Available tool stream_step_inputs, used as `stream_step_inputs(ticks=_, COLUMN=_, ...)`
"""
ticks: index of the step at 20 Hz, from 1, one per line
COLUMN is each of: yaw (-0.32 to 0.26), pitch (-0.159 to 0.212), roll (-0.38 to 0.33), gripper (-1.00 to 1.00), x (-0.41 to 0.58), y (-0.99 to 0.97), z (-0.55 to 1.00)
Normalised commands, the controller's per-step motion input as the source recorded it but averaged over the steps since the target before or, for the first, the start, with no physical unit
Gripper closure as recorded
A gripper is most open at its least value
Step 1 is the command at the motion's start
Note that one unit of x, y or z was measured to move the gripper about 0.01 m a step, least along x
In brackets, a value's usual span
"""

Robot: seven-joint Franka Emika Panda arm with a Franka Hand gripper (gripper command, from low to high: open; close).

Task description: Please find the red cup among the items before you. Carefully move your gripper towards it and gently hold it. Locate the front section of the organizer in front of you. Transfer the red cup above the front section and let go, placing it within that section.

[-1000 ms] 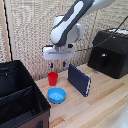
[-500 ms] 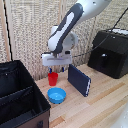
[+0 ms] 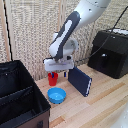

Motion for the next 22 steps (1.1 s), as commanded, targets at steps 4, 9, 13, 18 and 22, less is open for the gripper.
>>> stream_step_inputs(ticks=4, yaw=-0.009, pitch=0.009, roll=-0.066, gripper=1.00, x=0.038, y=0.15, z=-0.18)
stream_step_inputs(ticks=9, yaw=-0.006, pitch=0.006, roll=-0.071, gripper=1.00, x=0.017, y=0.17, z=-0.19)
stream_step_inputs(ticks=13, yaw=-0.014, pitch=0.003, roll=-0.060, gripper=1.00, x=-0.032, y=0.11, z=-0.10)
stream_step_inputs(ticks=18, yaw=-0.014, pitch=-0.031, roll=-0.009, gripper=1.00, x=-0.010, y=0.01, z=0.26)
stream_step_inputs(ticks=22, yaw=-0.014, pitch=0.049, roll=0.028, gripper=1.00, x=0.066, y=0.00, z=0.97)
